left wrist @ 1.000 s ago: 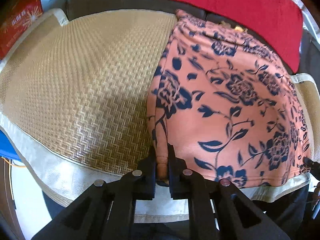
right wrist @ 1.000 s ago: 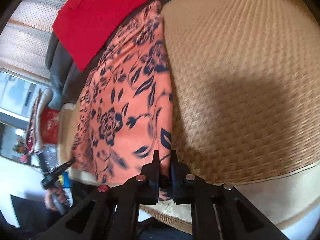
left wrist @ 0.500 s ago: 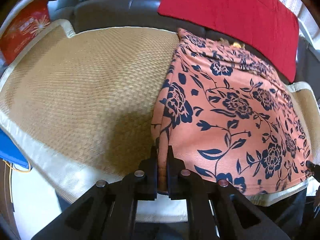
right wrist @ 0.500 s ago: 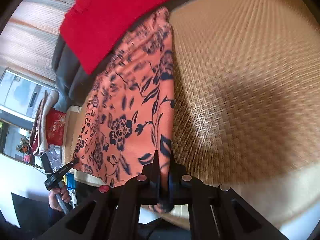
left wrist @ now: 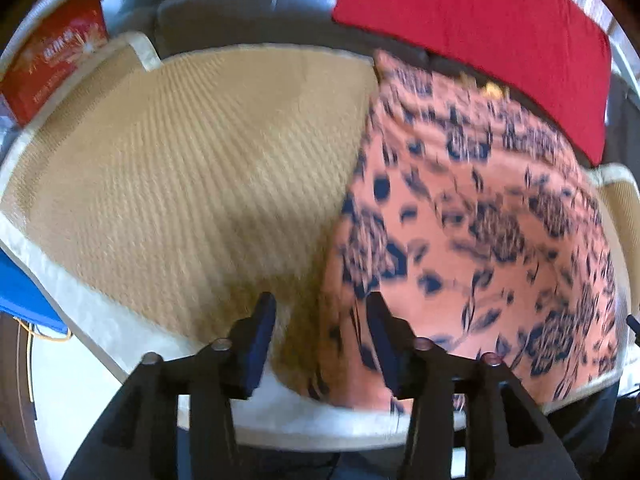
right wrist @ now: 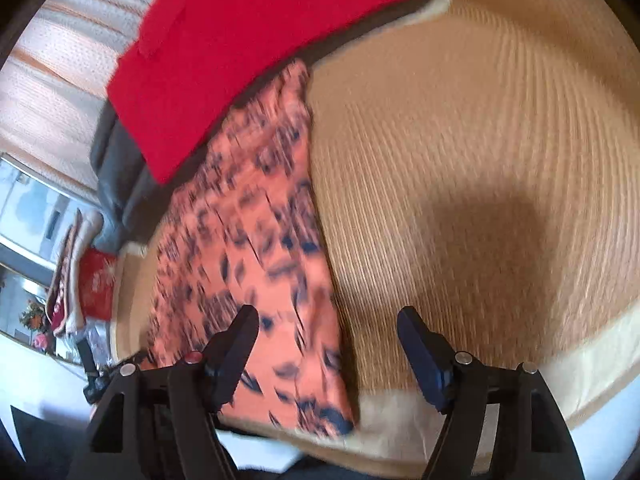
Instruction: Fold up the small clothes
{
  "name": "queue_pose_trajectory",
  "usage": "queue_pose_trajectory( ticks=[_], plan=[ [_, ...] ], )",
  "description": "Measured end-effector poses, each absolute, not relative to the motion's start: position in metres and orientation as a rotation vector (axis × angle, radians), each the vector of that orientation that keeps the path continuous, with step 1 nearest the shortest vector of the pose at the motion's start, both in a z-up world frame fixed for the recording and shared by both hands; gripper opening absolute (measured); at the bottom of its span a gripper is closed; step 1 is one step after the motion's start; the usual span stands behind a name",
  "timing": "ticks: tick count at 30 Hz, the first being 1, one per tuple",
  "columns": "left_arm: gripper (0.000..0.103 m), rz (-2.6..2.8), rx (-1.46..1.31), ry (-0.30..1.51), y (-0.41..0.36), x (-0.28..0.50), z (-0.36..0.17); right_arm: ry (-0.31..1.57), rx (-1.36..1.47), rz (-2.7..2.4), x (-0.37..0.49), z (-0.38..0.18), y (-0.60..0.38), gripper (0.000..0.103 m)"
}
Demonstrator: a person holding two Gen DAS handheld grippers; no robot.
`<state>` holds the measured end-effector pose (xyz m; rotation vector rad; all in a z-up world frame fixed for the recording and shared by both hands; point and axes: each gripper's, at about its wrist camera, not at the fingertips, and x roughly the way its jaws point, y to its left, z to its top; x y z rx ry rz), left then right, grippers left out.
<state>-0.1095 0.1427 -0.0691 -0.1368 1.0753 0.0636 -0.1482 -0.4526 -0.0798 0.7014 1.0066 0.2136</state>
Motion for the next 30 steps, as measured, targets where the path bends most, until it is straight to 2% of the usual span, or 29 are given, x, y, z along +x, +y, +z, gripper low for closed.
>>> queue_pose_trajectory(
  ticks=[4, 8, 14, 20, 21, 22, 23, 24, 26, 28, 29, 30],
  plan=[
    [0.052, 0.017, -0.134, 0.988, 0.139, -0.052, -0.048, 0.915, 0.685, 0.254, -0.101, -0.049, -0.445, 0.075],
    [0.053, -0.064, -0.187, 0.965, 0.128, 0.034, -0.053, 0.881, 0.666, 0.299, -0.017, -0.039, -0.443, 0.075],
    [0.053, -0.073, -0.228, 1.012, 0.112, 0.143, -0.072, 0.956, 0.674, 0.237, 0.100, -0.063, -0.438, 0.075],
    [0.054, -0.064, -0.169, 1.049, 0.102, 0.178, -0.090, 1.057, 0.616, 0.240, 0.149, -0.095, -0.419, 0.073],
    [0.053, -0.061, -0.167, 1.060, 0.101, 0.179, -0.093, 1.074, 0.602, 0.252, 0.152, -0.100, -0.413, 0.067],
    [0.044, -0.054, -0.154, 1.084, 0.100, 0.183, -0.100, 1.088, 0.579, 0.259, 0.156, -0.103, -0.406, 0.033],
    [0.007, -0.057, -0.137, 1.094, 0.098, 0.186, -0.104, 1.101, 0.552, 0.259, 0.159, -0.104, -0.400, 0.025],
    [0.008, -0.053, -0.118, 1.088, 0.096, 0.186, -0.104, 1.115, 0.509, 0.247, 0.161, -0.102, -0.393, 0.021],
    [0.006, -0.032, -0.059, 1.048, 0.090, 0.180, -0.101, 1.094, 0.441, 0.227, 0.157, -0.091, -0.387, 0.006],
    [0.007, -0.013, -0.001, 1.044, 0.083, 0.178, -0.110, 1.117, 0.411, 0.156, 0.156, -0.099, -0.394, 0.007],
    [0.007, -0.009, 0.014, 1.039, 0.081, 0.177, -0.111, 1.138, 0.485, 0.169, 0.156, -0.110, -0.401, 0.008],
    [0.007, -0.005, 0.027, 1.040, 0.078, 0.176, -0.109, 1.113, 0.547, 0.175, 0.155, -0.110, -0.407, 0.015]
  ],
)
